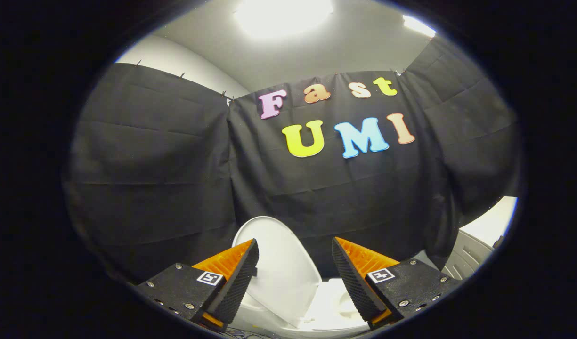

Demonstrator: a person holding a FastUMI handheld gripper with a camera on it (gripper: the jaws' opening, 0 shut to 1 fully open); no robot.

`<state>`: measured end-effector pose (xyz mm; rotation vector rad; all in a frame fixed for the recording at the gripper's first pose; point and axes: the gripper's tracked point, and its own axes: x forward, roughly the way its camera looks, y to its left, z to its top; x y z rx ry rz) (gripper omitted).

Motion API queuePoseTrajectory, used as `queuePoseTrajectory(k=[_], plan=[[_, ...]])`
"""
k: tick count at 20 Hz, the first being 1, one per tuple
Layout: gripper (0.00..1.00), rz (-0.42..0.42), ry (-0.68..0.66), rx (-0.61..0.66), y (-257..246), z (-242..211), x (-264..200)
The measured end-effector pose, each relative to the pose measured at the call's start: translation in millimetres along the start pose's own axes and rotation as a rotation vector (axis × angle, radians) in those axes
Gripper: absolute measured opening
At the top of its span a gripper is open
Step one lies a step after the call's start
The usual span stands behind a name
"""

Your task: Open the toilet lid.

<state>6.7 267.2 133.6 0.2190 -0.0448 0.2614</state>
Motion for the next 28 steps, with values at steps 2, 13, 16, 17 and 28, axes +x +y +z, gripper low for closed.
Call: queuePoseTrajectory(k=[2, 13, 16, 17, 28], plan=[[0.95, -0.040, -0.019, -0.013, -30, 10, -3], [0.95, -0.213, -0.025, -0.136, -162, 16, -35], [0.96, -0.233, -0.021, -0.173, -183, 10, -47], [0.96, -0.244, -0.027, -0.199, -189, 10, -51], [0.96, -0.306, -0.013, -0.270, -248, -33, -81]])
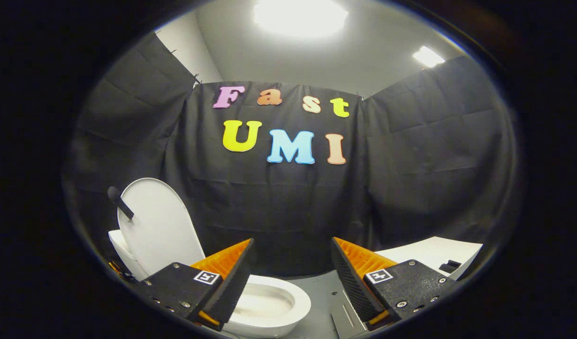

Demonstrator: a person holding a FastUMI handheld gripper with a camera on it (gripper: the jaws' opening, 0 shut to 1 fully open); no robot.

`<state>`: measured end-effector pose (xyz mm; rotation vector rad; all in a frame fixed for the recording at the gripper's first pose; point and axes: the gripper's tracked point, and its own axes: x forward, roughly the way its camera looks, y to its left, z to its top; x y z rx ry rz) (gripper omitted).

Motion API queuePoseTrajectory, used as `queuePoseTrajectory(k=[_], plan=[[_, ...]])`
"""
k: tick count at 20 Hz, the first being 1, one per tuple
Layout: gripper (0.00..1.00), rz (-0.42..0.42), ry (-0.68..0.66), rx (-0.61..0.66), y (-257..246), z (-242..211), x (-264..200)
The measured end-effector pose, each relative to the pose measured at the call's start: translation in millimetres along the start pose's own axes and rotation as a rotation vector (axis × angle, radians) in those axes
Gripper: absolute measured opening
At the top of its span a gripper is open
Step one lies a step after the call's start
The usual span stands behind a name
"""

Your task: Open the toilet lid.

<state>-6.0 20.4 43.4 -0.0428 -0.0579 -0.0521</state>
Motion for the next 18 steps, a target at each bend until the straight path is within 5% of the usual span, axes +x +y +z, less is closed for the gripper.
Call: queuePoseTrajectory(k=[18], plan=[[0.95, -0.022, 0.060, 0.027, -16, -44, -1]])
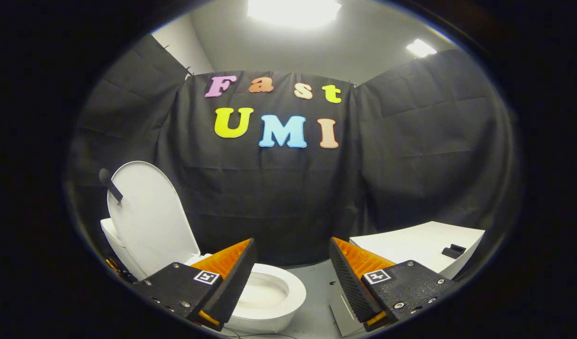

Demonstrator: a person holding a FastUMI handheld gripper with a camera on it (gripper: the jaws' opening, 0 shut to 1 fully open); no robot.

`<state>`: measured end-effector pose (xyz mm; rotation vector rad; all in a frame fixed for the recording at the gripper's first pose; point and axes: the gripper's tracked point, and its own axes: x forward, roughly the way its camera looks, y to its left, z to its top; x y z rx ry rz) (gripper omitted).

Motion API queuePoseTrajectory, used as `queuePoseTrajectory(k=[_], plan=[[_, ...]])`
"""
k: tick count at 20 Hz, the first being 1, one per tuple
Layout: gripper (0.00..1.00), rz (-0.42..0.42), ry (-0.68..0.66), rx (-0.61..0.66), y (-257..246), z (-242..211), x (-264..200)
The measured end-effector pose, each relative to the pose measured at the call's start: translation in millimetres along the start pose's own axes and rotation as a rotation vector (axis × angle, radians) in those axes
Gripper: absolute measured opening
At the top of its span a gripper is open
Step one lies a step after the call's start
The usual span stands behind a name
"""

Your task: Open the toilet lid.

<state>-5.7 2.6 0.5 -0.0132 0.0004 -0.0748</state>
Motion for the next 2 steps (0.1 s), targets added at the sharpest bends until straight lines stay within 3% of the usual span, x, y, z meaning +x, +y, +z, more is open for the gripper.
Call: queuePoseTrajectory(k=[2], plan=[[0.95, 0.006, 0.009, -0.012, 2.8, -2.6, 1.2]])
